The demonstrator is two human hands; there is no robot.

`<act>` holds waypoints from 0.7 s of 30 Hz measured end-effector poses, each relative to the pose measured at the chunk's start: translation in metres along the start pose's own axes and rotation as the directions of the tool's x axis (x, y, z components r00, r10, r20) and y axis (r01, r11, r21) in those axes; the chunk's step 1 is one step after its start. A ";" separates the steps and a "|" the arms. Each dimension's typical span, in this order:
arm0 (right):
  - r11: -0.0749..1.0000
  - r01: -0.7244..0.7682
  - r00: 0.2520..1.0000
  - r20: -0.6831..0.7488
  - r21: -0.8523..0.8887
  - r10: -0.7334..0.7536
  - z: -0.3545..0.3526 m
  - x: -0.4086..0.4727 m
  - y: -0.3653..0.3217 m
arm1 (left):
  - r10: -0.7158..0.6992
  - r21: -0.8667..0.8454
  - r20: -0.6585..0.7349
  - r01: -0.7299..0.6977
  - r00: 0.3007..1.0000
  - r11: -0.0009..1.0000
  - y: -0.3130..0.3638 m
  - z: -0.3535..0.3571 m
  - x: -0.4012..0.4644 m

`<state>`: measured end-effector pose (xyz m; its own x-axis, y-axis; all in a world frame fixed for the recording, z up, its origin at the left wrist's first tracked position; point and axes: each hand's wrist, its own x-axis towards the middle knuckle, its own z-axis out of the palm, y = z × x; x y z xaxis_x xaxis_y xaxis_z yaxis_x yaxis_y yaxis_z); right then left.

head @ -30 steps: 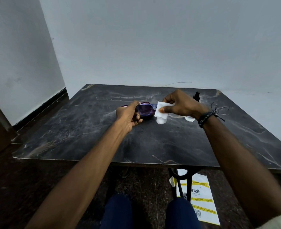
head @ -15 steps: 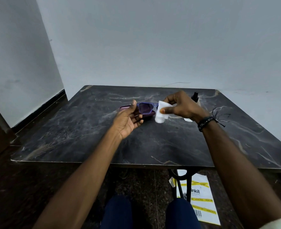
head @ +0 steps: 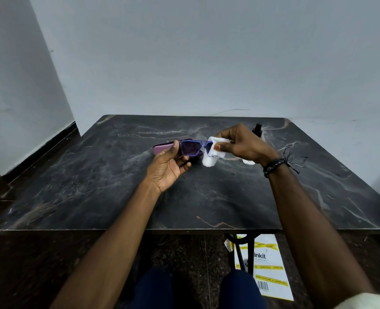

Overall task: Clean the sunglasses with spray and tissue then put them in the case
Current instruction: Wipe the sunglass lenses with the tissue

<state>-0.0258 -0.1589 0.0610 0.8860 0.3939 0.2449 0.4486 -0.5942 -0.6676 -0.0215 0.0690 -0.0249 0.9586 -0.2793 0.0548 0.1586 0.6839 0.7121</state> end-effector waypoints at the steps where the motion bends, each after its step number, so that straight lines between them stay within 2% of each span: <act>1: 1.000 -0.001 1.000 0.004 0.023 0.001 0.000 0.002 0.002 | 0.005 -0.001 0.001 -0.005 1.000 1.000 0.000 -0.001 0.003; 6: 0.995 -0.012 0.999 -0.033 0.098 0.015 0.003 0.016 0.008 | -0.006 -0.015 -0.003 0.006 1.000 1.000 0.003 -0.004 0.016; 11: 0.995 0.011 0.995 -0.095 0.102 -0.002 0.007 0.029 0.010 | -0.010 -0.047 -0.011 0.010 1.000 0.999 0.011 -0.005 0.029; 17: 0.987 0.024 0.997 -0.078 0.158 -0.012 0.012 0.034 0.023 | -0.002 0.041 -0.111 0.007 0.994 0.999 0.017 0.000 0.040; 21: 0.979 0.012 0.999 -0.043 0.203 -0.004 0.015 0.033 0.033 | -0.005 -0.018 -0.058 0.004 0.998 1.000 0.018 -0.001 0.038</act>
<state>0.0166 -0.1552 0.0368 0.8885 0.3656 0.2772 0.4263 -0.4347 -0.7933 0.0180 0.0717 -0.0105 0.9700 -0.2430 0.0110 0.1661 0.6947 0.6999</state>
